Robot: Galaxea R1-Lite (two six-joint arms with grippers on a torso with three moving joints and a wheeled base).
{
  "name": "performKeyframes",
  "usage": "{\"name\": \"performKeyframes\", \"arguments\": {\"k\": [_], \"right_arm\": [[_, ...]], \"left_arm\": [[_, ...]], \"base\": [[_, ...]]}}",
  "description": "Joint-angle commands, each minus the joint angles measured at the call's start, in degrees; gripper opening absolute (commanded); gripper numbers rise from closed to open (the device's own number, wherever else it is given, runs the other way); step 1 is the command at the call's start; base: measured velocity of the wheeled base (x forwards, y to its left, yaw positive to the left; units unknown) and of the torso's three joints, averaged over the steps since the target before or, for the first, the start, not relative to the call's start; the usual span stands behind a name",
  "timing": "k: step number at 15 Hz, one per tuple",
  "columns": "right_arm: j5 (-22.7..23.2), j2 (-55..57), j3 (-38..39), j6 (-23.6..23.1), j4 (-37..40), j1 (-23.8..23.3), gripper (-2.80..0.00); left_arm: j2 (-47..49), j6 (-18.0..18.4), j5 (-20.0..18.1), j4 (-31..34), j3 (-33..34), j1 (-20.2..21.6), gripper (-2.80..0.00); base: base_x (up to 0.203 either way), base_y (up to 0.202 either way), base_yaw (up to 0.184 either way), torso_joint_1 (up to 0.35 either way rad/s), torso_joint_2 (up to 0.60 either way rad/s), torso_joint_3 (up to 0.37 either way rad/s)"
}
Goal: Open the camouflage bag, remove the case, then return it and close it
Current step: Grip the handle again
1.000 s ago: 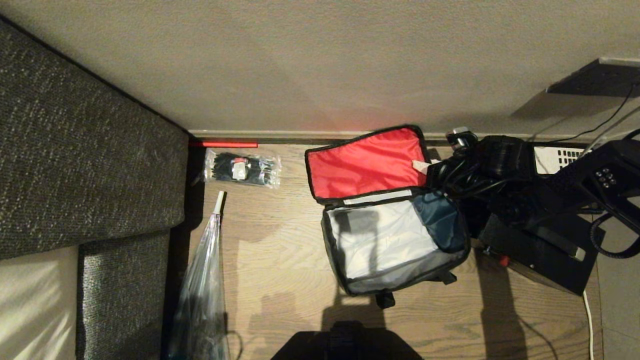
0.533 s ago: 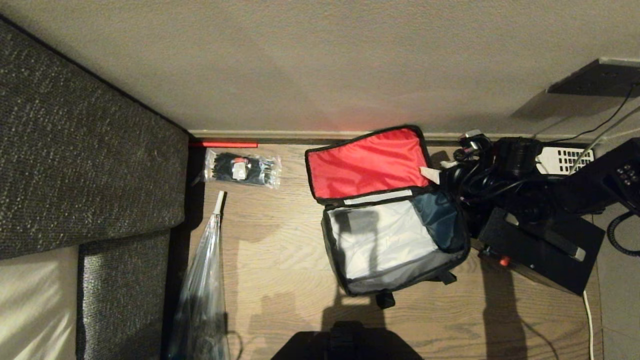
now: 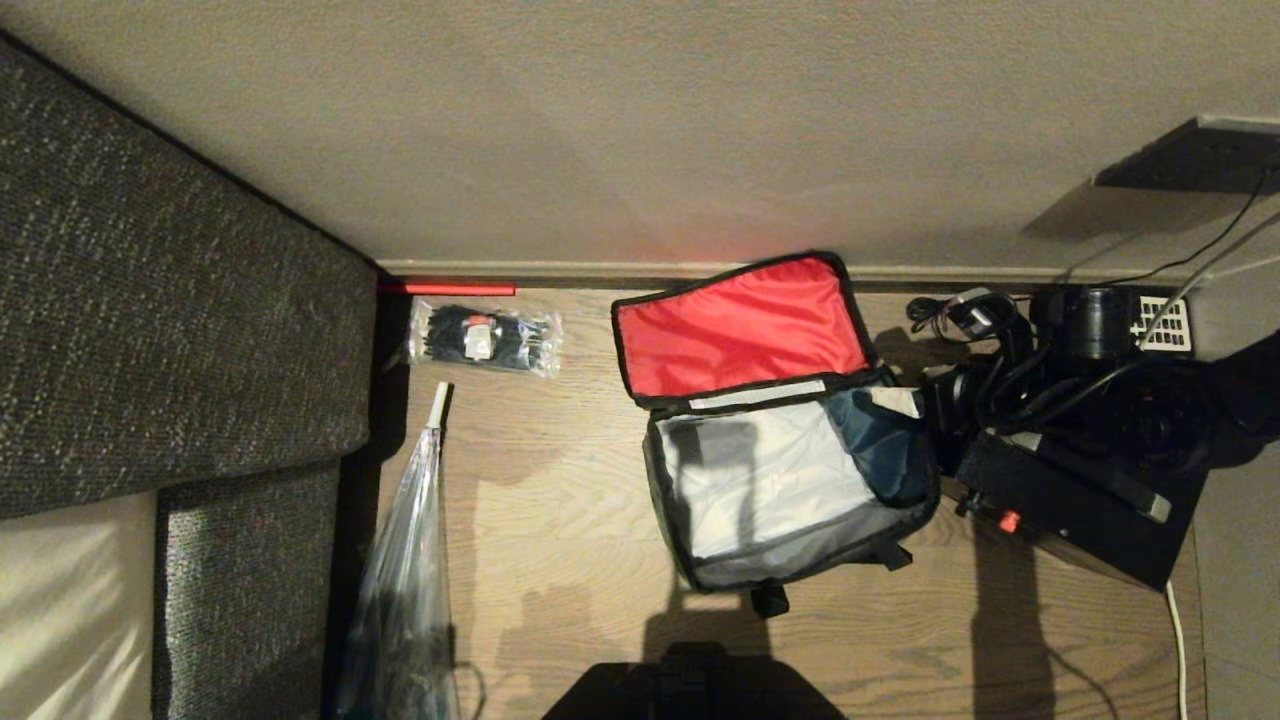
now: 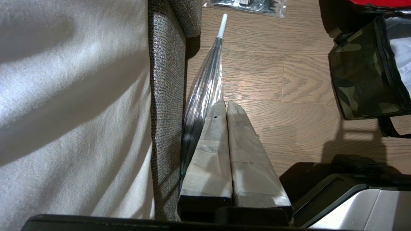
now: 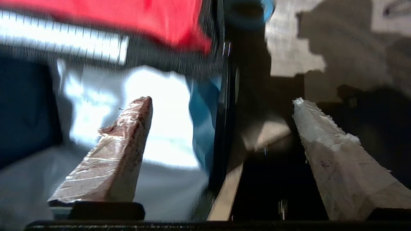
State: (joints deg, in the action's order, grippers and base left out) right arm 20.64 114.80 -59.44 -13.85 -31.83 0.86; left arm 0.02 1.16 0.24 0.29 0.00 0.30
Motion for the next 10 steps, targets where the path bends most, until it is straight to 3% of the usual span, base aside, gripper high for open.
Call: {"name": "performKeyframes", "arguments": {"k": [1, 4, 5, 6, 10], "right_arm": [[0.07, -1.73, 2.40, -0.39, 0.51, 0.02, 0.00], [-0.43, 2.22, 0.88, -0.38, 0.90, 0.08, 0.00], [-0.72, 3.62, 0.09, -0.21, 1.09, 0.27, -2.37], [-0.72, 5.39, -0.38, -0.04, 1.34, 0.46, -2.80], [-1.20, 8.78, -3.37, -0.17, 0.81, 0.99, -2.80]], "left_arm": [[-0.11, 0.03, 0.03, 0.03, 0.09, 0.05, -2.80], [-0.11, 0.05, 0.03, 0.01, 0.16, 0.03, -2.80], [-0.11, -0.01, 0.03, 0.06, 0.18, 0.05, -2.80], [-0.11, 0.07, 0.03, -0.03, 0.18, 0.05, -2.80], [-0.11, 0.00, 0.03, -0.02, 0.09, -0.04, -2.80]], "base": [[0.000, 0.000, 0.000, 0.000, 0.00, 0.000], [0.000, 0.000, 0.000, 0.000, 0.00, 0.000], [0.000, 0.000, 0.000, 0.000, 0.00, 0.000], [0.000, 0.000, 0.000, 0.000, 0.00, 0.000], [0.000, 0.000, 0.000, 0.000, 0.00, 0.000]]}}
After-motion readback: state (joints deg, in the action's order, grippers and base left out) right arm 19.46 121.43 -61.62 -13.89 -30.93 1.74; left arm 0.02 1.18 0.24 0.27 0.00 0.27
